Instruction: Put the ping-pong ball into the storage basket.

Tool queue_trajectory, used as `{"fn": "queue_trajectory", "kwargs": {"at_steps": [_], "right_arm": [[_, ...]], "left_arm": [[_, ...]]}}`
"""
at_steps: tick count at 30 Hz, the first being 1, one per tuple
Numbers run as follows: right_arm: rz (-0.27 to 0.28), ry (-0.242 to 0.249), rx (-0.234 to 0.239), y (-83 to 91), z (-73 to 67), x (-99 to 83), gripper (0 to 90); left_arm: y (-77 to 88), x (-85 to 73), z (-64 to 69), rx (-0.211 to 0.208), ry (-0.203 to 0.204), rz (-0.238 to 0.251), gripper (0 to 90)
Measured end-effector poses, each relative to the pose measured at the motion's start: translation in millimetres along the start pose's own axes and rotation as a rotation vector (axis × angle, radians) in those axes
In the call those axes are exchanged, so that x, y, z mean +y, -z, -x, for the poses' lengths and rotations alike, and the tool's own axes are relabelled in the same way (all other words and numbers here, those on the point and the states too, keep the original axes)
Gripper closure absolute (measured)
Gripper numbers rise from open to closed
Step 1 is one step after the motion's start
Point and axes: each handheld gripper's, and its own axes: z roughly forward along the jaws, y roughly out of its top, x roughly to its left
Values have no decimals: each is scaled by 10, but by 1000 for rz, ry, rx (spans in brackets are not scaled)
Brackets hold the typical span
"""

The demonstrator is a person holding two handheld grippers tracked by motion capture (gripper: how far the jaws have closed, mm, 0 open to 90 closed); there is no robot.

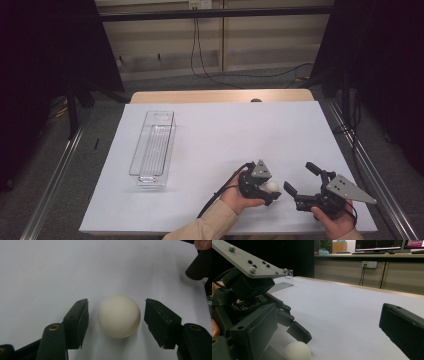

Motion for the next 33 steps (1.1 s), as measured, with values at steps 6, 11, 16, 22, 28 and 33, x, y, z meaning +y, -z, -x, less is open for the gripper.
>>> {"fn": "queue_trajectory", "kwargs": {"at_steps": [6, 11, 16, 22, 28, 33], "right_arm": [[-3, 6, -2, 0, -1, 0, 14], [1, 4, 0, 0, 5, -1, 14], [-1, 3, 2, 0, 1, -1, 14], [3, -2, -1, 4, 2, 2, 15], [5, -2, -3, 0, -4, 1, 15], [2, 2, -1, 1, -1, 0, 15]], "left_arm": [[-24, -4, -9, -4, 7, -2, 377], [-31, -5, -8, 4, 5, -3, 399], [-45, -14, 6, 11, -5, -22, 441], [-38, -14, 8, 15, -4, -19, 510], [-6, -5, 4, 17, -1, -15, 511], [22, -3, -5, 14, 12, -4, 512]]}}
